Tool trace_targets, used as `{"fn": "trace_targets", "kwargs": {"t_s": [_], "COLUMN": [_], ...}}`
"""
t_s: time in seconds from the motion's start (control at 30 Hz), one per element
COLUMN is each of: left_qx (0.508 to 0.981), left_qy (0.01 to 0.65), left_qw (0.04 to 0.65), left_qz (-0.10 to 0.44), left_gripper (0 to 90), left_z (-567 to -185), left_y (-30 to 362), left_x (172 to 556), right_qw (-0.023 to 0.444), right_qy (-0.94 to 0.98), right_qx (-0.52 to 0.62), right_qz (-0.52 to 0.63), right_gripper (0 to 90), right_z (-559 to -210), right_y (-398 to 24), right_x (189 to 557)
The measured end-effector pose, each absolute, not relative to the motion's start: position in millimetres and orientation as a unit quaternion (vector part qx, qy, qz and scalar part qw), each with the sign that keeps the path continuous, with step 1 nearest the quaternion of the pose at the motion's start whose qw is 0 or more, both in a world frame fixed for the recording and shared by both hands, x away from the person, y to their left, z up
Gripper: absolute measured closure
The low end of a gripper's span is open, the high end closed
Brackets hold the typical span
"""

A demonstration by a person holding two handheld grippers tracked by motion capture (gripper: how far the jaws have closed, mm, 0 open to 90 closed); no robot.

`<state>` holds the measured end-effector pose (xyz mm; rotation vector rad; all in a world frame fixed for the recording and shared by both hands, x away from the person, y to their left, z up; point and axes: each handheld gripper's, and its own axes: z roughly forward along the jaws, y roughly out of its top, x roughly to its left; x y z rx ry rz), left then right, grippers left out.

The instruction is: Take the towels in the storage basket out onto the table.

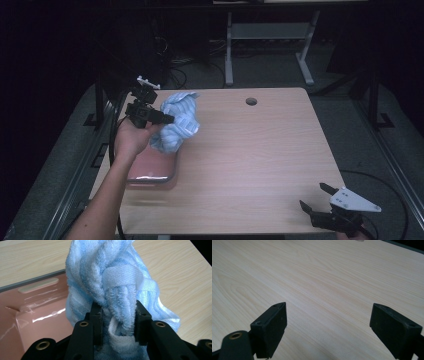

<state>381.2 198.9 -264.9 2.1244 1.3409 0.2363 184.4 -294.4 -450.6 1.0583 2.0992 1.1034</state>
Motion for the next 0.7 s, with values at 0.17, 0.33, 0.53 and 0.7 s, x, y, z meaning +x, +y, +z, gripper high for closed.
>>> {"fn": "trace_targets", "kwargs": {"t_s": [0.17,0.33,0.53,0.7], "left_qx": [0.808,0.811,0.818,0.822], "left_qy": [0.498,0.494,0.484,0.477], "left_qw": [0.302,0.303,0.301,0.302], "left_qz": [0.084,0.083,0.080,0.078], "left_gripper": [67.0,67.0,67.0,67.0], "left_z": [-265.4,-263.4,-262.6,-263.6], "left_y": [190.2,178.4,165.5,155.5], "left_x": [384.5,387.0,390.5,392.1], "right_qw": [0.268,0.267,0.267,0.269], "right_qy": [0.780,0.779,0.777,0.779], "right_qx": [0.391,0.392,0.394,0.390], "right_qz": [0.408,0.410,0.412,0.410], "right_gripper": [13.6,13.6,13.6,13.6], "right_z": [-450.5,-450.6,-449.9,-449.7], "right_y": [-293.6,-294.8,-296.0,-295.0], "right_x": [184.0,183.3,182.6,182.2]}}
